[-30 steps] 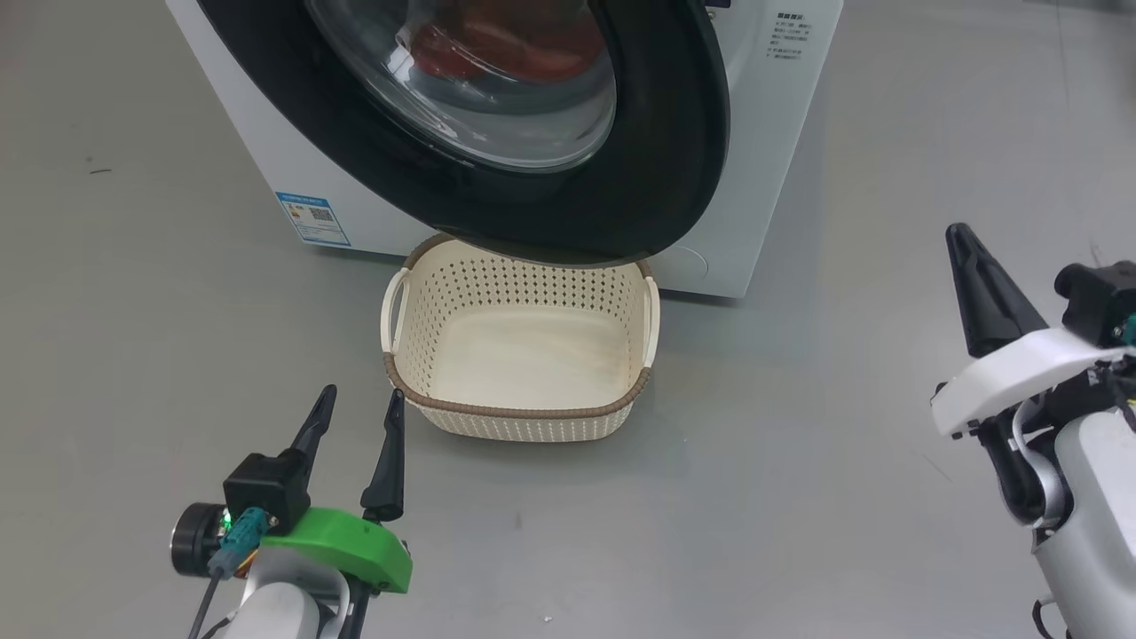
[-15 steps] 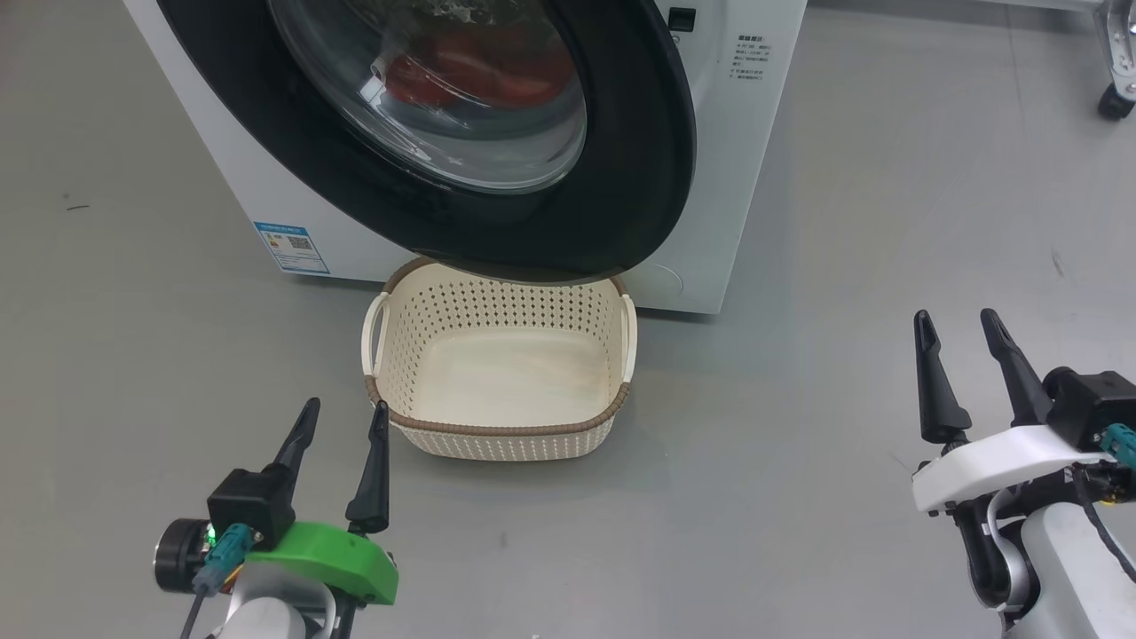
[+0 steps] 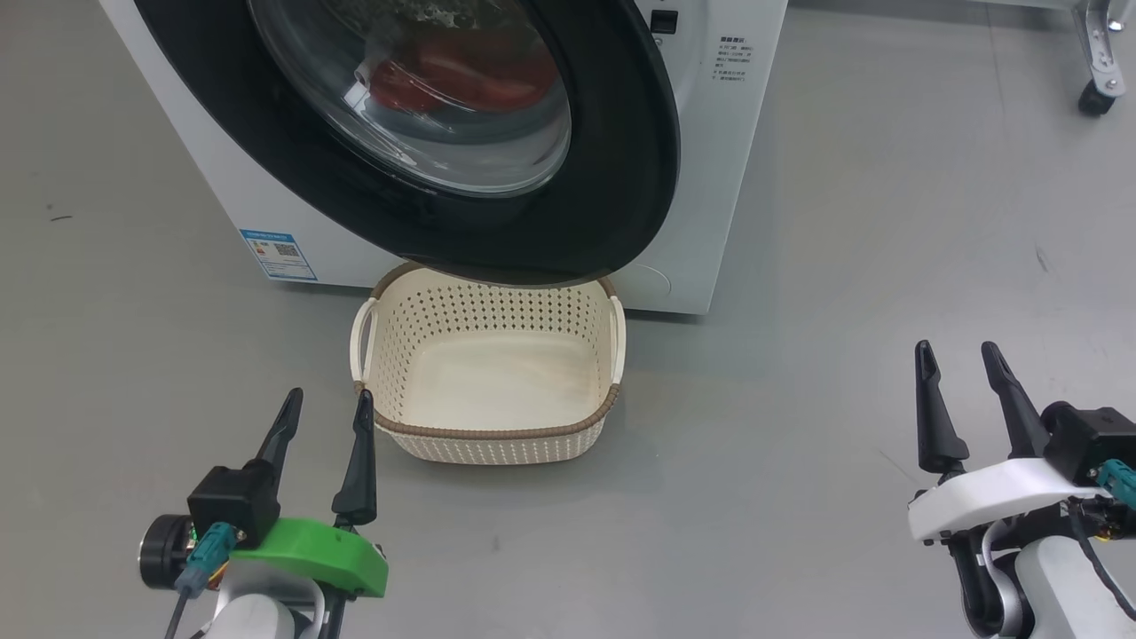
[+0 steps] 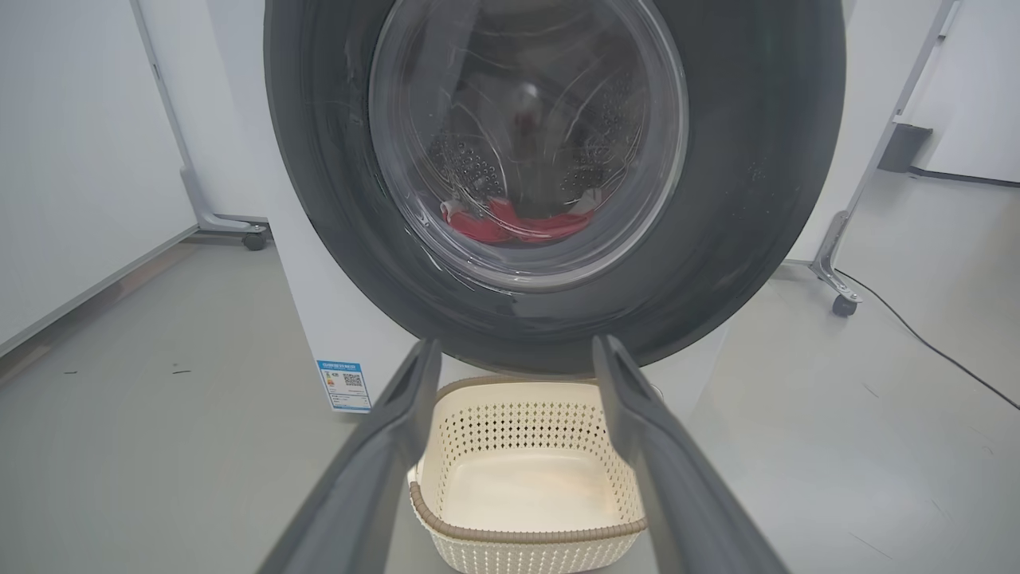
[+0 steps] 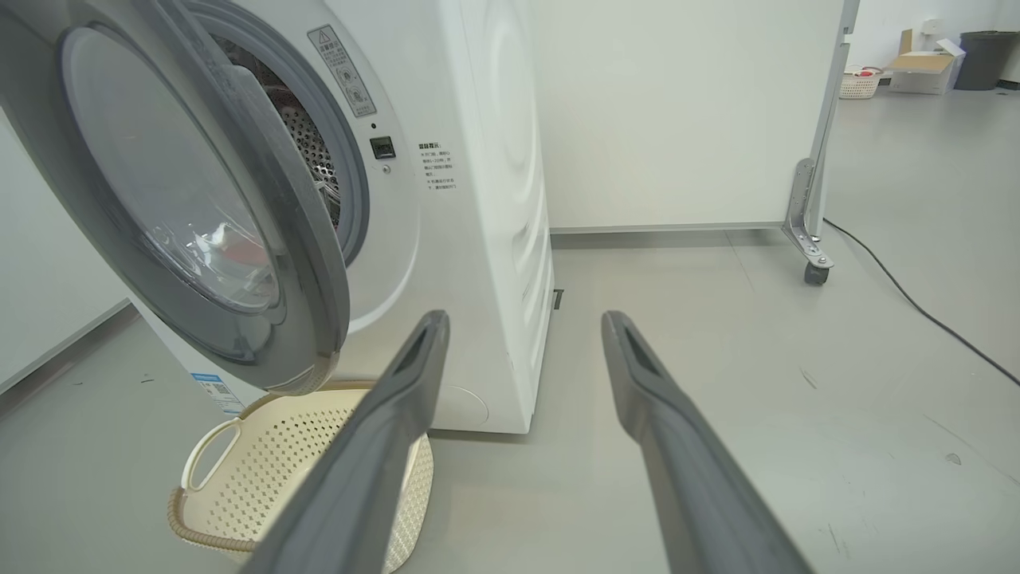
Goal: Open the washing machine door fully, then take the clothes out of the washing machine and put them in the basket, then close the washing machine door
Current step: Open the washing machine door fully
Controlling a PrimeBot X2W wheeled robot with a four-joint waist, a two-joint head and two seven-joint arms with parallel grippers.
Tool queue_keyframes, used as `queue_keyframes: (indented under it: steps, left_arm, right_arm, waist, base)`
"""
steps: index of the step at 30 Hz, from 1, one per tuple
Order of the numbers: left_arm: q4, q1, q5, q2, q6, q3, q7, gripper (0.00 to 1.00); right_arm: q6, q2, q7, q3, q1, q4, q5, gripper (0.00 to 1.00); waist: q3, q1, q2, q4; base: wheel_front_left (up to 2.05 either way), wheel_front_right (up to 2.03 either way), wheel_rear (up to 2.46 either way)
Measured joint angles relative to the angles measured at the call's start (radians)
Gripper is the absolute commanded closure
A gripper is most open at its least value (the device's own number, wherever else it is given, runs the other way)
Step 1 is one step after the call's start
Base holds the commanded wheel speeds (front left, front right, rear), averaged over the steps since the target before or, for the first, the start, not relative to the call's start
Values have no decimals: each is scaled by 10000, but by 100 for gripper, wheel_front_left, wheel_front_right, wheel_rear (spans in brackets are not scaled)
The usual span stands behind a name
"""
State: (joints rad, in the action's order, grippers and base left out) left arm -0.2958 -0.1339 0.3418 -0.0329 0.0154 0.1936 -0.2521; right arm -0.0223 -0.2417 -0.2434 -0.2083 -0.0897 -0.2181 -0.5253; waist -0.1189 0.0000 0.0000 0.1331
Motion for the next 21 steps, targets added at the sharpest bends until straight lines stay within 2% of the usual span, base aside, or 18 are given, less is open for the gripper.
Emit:
queue_keyframes:
  steps: [21]
  left_arm:
    - [35, 232, -109, 0, 90, -4, 0, 0]
  right_arm:
    - [-33, 251, -82, 297, 183, 297, 173, 0]
  waist:
    - [65, 0, 0, -105]
  base:
    - [0, 0, 0]
